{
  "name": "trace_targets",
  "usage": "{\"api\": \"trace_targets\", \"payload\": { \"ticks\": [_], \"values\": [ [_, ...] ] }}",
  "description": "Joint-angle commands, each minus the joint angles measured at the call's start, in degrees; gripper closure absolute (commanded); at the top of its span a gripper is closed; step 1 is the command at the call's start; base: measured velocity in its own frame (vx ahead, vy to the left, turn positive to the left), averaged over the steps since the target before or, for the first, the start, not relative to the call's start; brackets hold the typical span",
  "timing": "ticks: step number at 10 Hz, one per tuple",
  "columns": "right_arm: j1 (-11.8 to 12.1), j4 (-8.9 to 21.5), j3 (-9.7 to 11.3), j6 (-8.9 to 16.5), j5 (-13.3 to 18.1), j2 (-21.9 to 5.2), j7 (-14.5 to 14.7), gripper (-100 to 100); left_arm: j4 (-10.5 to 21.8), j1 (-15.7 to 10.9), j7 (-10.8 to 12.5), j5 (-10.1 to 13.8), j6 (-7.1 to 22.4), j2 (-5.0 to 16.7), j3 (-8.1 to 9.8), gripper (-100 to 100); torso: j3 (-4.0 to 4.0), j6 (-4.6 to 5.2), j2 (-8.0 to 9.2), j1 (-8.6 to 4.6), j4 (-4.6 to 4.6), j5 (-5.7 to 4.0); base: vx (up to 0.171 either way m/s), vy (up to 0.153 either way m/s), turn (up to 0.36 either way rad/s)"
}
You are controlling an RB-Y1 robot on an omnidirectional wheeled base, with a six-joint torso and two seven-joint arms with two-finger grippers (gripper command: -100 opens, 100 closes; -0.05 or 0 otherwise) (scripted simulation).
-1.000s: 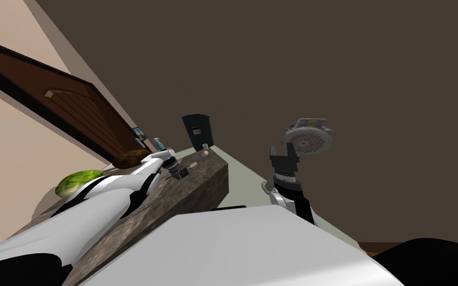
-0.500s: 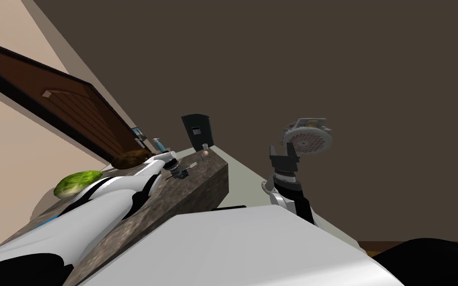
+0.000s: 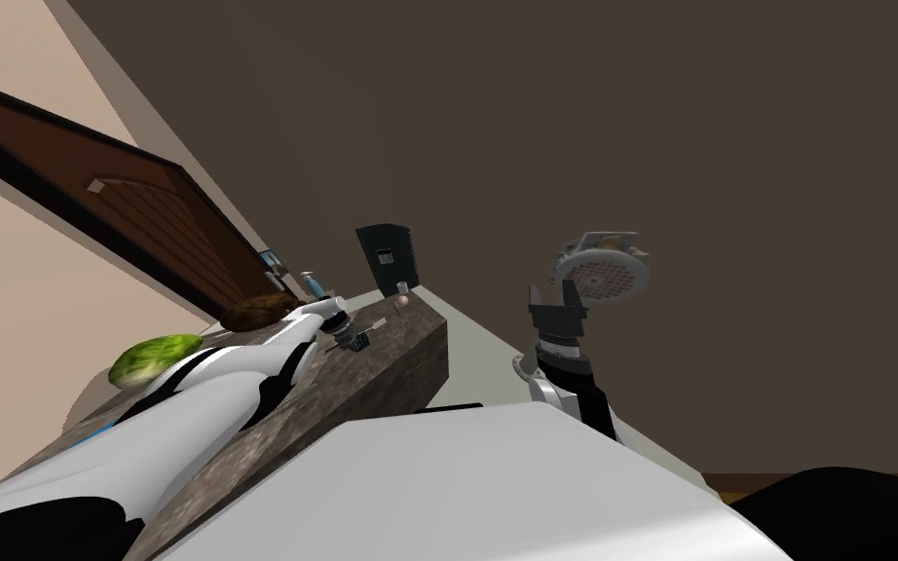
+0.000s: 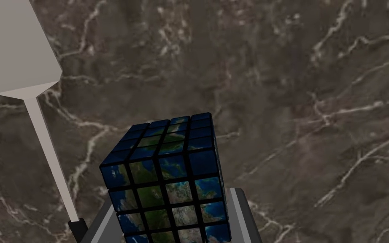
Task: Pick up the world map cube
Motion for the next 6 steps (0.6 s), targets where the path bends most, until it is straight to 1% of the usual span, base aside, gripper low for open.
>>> {"api": "trace_targets", "payload": {
  "ticks": [1,2,4,5,6],
  "values": [
    [0.0,0.0,0.0,0.0,0.0,0.0,0.0,0,-0.9,-0.3,0.2,0.3,1.8,0.8,-0.17,100,0.0,0.0,0.0,0.0,0.0,0.0,0.009,0.005,0.014],
    [0.0,0.0,0.0,0.0,0.0,0.0,0.0,0,-1.2,-0.8,0.3,0.5,2.7,1.4,-0.29,100,0.0,-0.02,-0.01,0.01,0.02,-0.03,0.003,-0.004,0.011],
    [0.0,0.0,0.0,0.0,0.0,0.0,0.0,0,-1.2,-0.8,0.3,0.5,2.7,1.4,-0.29,100,0.01,0.0,0.02,-0.03,0.01,-0.02,0.0,0.0,0.0],
    [0.0,0.0,0.0,0.0,0.0,0.0,0.0,0,-1.8,-0.4,0.5,0.5,3.1,1.4,-0.23,100,0.0,0.0,0.0,-0.02,0.0,-0.02,0.0,0.0,0.0],
    [0.0,0.0,0.0,0.0,0.0,0.0,0.0,0,-1.6,-0.5,0.4,0.5,3.0,1.4,-0.24,0,0.01,0.0,0.01,-0.02,0.01,-0.02,0.0,0.0,0.0]
  ]
}}
